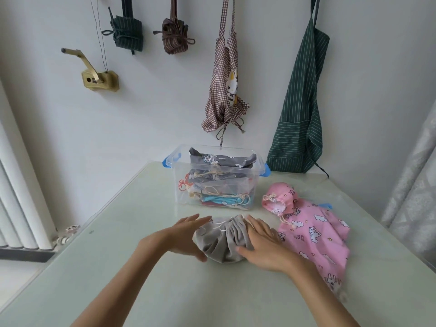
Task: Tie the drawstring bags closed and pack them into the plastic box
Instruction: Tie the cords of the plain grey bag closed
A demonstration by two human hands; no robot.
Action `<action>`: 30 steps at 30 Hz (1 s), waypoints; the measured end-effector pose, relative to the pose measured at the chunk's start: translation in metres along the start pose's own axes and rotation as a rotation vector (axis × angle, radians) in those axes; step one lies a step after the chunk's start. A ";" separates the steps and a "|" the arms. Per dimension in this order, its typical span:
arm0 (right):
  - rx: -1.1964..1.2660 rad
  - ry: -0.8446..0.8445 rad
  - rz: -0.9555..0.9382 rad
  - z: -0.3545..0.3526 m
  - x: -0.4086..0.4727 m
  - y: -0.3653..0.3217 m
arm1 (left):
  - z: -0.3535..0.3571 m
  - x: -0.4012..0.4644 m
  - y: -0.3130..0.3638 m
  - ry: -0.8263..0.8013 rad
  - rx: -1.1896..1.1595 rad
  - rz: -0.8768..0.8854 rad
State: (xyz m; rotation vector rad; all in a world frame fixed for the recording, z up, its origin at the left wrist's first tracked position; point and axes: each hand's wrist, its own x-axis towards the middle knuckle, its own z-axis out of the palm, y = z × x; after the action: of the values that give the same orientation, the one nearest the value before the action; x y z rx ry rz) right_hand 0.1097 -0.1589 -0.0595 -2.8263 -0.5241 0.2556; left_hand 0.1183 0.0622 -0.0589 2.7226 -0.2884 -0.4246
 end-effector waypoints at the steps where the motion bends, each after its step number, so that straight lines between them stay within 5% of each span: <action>1: 0.025 0.000 -0.014 -0.004 -0.001 0.002 | 0.001 0.004 0.002 0.019 0.055 0.001; 9: 0.714 0.105 -0.120 -0.045 -0.014 -0.001 | -0.019 0.003 0.018 0.271 -0.049 0.061; 14: 1.105 0.125 -0.143 -0.098 -0.003 -0.011 | -0.086 -0.011 0.037 0.290 -0.352 0.031; 17: 1.203 0.116 -0.212 -0.135 0.018 -0.019 | -0.142 -0.013 0.048 0.435 -0.376 -0.030; 20: 1.170 0.256 -0.246 -0.166 0.049 -0.025 | -0.190 0.001 0.056 0.641 -0.280 -0.097; 26: 0.709 0.514 -0.142 -0.188 0.102 -0.010 | -0.210 0.064 0.066 0.960 -0.107 -0.227; 28: 0.597 0.529 -0.167 -0.172 0.112 -0.009 | -0.187 0.088 0.061 0.970 -0.131 -0.226; 30: 0.442 0.509 -0.165 -0.148 0.123 -0.005 | -0.156 0.107 0.051 0.810 -0.077 -0.160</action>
State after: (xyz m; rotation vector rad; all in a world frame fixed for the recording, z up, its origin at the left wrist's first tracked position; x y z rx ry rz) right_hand 0.2537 -0.1406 0.0674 -2.2784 -0.5027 -0.3335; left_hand 0.2619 0.0392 0.0719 2.5936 0.1641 0.6153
